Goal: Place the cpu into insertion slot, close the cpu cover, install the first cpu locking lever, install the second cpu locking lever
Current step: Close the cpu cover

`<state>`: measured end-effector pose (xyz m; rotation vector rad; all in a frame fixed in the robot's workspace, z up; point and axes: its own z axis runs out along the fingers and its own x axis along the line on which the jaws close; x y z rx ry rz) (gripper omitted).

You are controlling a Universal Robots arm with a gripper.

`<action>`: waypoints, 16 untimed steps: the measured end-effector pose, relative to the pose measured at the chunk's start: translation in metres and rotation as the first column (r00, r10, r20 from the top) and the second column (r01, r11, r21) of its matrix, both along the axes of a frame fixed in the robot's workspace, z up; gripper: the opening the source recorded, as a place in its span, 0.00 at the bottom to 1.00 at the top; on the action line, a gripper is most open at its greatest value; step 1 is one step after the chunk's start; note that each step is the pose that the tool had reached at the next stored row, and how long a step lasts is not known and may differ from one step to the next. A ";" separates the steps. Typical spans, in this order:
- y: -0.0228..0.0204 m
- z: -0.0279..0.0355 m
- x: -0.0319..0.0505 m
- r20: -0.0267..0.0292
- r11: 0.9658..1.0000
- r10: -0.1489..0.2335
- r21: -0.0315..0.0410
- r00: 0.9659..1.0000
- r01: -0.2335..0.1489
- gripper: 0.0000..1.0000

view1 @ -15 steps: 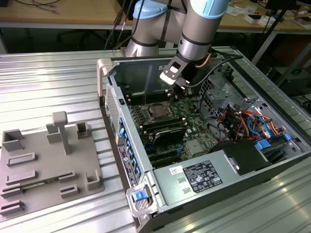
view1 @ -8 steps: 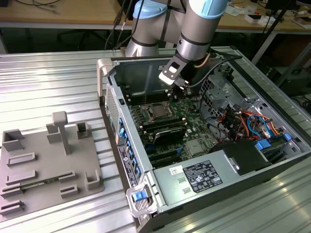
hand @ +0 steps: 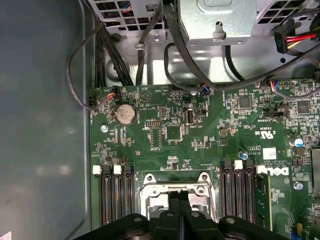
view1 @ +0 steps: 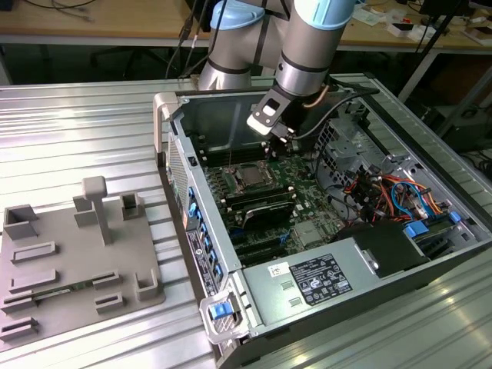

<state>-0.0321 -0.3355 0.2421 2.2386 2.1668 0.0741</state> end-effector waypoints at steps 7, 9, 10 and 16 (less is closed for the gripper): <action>0.0000 -0.0001 -0.0004 0.000 1.000 0.000 0.000 1.000 0.000 0.11; 0.0000 -0.0001 -0.0004 0.000 1.000 0.000 0.000 1.000 0.000 0.11; 0.0000 -0.0001 -0.0005 0.000 1.000 0.000 0.000 1.000 0.000 0.11; 0.0000 -0.0001 -0.0016 0.000 1.000 0.000 0.000 1.000 0.000 0.11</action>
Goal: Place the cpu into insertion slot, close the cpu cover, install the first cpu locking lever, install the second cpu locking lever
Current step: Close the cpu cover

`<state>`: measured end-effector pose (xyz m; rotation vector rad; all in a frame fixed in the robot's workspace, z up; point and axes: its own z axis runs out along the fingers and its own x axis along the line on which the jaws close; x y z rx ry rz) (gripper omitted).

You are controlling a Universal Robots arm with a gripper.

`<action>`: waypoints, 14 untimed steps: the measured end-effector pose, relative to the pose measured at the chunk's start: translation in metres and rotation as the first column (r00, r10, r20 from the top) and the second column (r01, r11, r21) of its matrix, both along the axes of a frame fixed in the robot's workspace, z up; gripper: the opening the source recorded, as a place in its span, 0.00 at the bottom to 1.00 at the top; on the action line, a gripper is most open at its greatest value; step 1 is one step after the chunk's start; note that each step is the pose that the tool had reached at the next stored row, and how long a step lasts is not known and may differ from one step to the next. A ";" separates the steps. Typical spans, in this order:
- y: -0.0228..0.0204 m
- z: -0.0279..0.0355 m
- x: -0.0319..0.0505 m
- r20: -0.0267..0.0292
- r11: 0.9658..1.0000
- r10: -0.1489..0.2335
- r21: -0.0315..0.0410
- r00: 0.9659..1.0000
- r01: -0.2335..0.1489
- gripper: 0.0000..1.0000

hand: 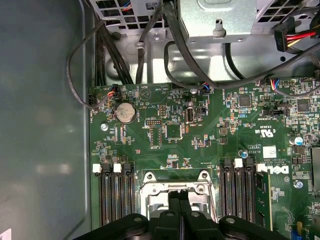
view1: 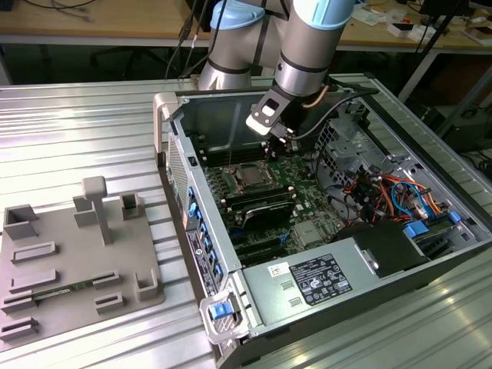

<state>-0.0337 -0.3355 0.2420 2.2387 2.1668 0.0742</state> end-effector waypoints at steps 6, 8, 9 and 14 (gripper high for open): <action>0.0000 -0.0009 -0.0199 0.000 1.000 0.000 0.000 1.000 0.000 0.11; 0.0000 -0.0013 -0.0241 0.000 1.000 0.000 0.000 1.000 0.000 0.11; 0.0000 -0.0017 -0.0272 0.000 1.000 0.000 0.000 1.000 0.000 0.11; 0.0000 -0.0028 -0.0383 0.000 1.000 0.000 0.000 1.000 0.000 0.11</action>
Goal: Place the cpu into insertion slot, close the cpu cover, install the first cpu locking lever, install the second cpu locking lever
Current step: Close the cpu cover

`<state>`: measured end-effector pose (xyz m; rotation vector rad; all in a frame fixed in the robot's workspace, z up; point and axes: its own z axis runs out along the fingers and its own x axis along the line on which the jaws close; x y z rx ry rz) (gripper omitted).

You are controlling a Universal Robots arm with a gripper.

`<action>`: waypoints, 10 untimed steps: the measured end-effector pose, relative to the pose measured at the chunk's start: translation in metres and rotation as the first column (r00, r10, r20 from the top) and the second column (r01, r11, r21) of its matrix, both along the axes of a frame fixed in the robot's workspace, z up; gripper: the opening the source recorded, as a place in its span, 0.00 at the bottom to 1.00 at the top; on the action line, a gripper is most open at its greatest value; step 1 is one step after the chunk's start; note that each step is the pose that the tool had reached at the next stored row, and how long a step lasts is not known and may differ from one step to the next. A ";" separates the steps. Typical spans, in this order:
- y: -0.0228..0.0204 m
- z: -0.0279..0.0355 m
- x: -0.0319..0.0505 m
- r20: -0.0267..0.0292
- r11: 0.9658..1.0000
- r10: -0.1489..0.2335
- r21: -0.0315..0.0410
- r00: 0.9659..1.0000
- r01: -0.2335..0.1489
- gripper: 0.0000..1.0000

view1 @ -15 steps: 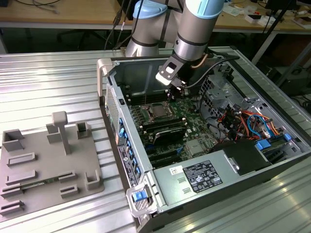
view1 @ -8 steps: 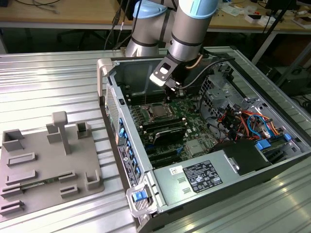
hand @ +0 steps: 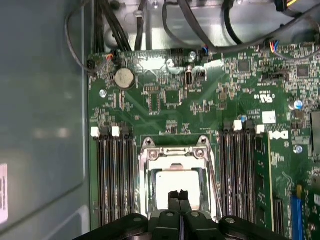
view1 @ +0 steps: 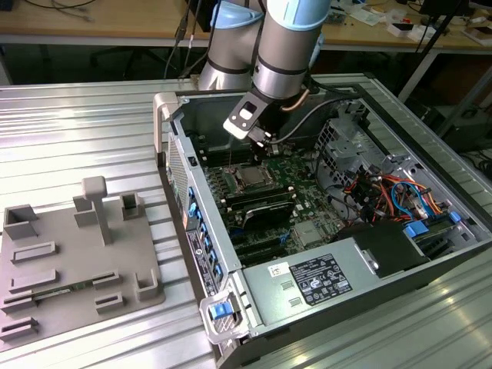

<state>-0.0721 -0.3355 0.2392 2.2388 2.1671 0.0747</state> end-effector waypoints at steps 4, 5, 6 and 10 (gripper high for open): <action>0.0000 -0.0005 -0.0065 0.000 1.000 0.000 0.000 1.000 0.000 0.11; 0.0000 -0.0008 -0.0078 0.000 1.000 0.000 0.000 1.000 0.000 0.11; 0.0000 -0.0014 -0.0101 0.000 1.000 0.000 0.000 1.000 0.000 0.11; 0.0000 -0.0028 -0.0134 -0.003 1.000 0.000 0.000 1.000 0.000 0.11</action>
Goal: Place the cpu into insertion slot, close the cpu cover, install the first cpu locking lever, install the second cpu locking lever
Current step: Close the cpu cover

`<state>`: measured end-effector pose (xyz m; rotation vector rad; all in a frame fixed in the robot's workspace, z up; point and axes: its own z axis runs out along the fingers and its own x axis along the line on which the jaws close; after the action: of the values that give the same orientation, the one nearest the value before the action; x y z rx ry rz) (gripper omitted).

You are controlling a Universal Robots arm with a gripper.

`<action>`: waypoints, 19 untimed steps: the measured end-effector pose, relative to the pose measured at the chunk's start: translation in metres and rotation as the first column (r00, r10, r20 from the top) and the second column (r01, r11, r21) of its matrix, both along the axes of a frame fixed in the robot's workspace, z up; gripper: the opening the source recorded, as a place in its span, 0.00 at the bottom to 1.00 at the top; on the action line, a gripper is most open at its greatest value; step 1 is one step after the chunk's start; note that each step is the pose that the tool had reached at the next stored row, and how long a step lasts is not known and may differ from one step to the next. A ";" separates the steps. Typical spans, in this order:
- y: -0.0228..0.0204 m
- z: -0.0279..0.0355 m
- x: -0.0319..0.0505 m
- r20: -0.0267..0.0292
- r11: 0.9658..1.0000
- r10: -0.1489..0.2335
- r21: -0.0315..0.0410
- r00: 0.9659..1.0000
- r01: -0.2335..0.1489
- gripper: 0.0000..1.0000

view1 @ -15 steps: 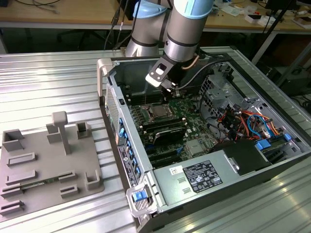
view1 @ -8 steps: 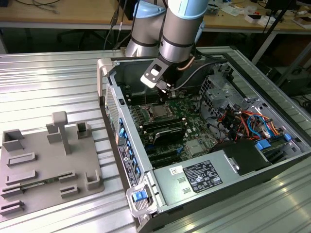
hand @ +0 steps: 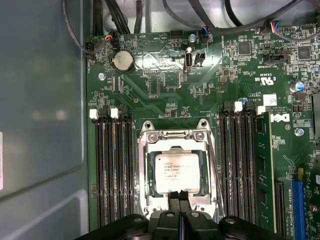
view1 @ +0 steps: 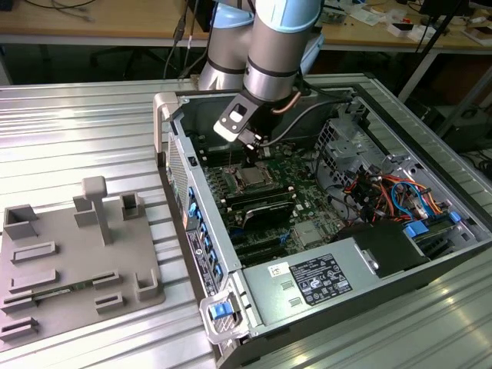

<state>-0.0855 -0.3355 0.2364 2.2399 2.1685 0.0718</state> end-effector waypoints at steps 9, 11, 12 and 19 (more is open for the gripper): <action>0.0000 -0.0141 -0.0019 -0.005 1.000 0.001 0.001 1.000 -0.001 0.11; 0.0000 -0.0164 -0.0028 -0.006 1.000 0.002 0.001 1.000 -0.002 0.11; 0.0000 -0.0180 -0.0032 -0.007 1.000 0.002 0.001 1.000 -0.002 0.11; 0.0001 -0.0265 -0.0040 -0.017 1.000 0.006 0.001 1.000 -0.006 0.11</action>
<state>-0.0894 -0.3355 0.2099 2.2428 2.1843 0.0534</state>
